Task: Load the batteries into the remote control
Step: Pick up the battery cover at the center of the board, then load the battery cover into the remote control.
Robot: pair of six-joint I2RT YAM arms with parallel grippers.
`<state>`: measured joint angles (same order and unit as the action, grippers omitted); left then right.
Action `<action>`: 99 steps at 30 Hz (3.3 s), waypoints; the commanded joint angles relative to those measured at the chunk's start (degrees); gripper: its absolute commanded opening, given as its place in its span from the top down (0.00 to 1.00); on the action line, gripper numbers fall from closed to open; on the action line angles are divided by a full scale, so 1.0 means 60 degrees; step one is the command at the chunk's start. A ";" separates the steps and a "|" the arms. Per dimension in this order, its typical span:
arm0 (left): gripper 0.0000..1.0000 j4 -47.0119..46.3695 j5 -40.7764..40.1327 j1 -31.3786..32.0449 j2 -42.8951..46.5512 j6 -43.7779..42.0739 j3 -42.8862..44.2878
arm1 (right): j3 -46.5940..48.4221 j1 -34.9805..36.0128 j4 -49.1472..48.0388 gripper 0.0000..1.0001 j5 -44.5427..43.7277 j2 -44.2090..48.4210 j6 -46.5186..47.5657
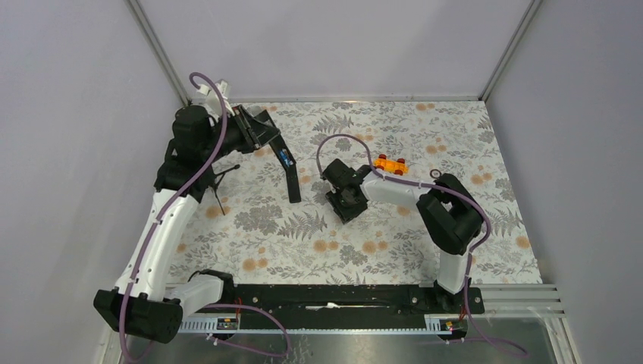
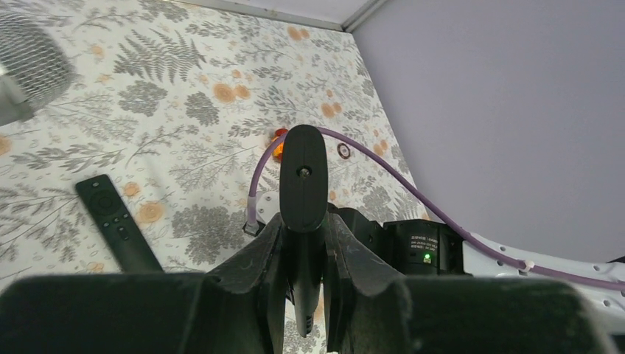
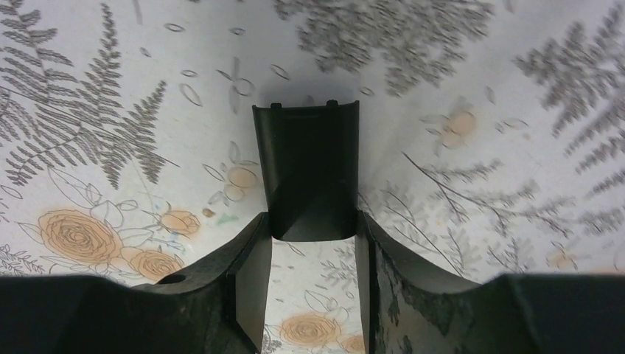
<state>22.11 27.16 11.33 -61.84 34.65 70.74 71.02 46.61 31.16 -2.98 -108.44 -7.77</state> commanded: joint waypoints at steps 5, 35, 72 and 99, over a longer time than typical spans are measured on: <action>1.00 -0.2000 0.0941 0.1173 -0.1593 0.0429 0.0402 | -0.0252 -0.1369 0.0817 0.71 -0.0521 0.2810 -0.1172; 1.00 -0.4276 0.1245 0.3382 -0.5931 0.3806 0.1851 | 0.1522 -0.2283 0.1887 0.74 0.1705 0.5564 -0.2114; 1.00 -0.3253 0.1846 0.3454 -0.5835 0.3527 0.2111 | 0.1708 -0.2268 0.2106 0.73 0.2214 0.4795 -0.1172; 1.00 -0.3630 0.2007 0.3604 -0.5609 0.4208 0.1815 | 0.2101 -0.2261 0.2199 0.68 0.1914 0.4086 -0.1618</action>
<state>4.34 35.48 31.68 -98.76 55.88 80.97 81.30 32.95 45.25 11.05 -82.63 -16.53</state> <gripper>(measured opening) 0.196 0.471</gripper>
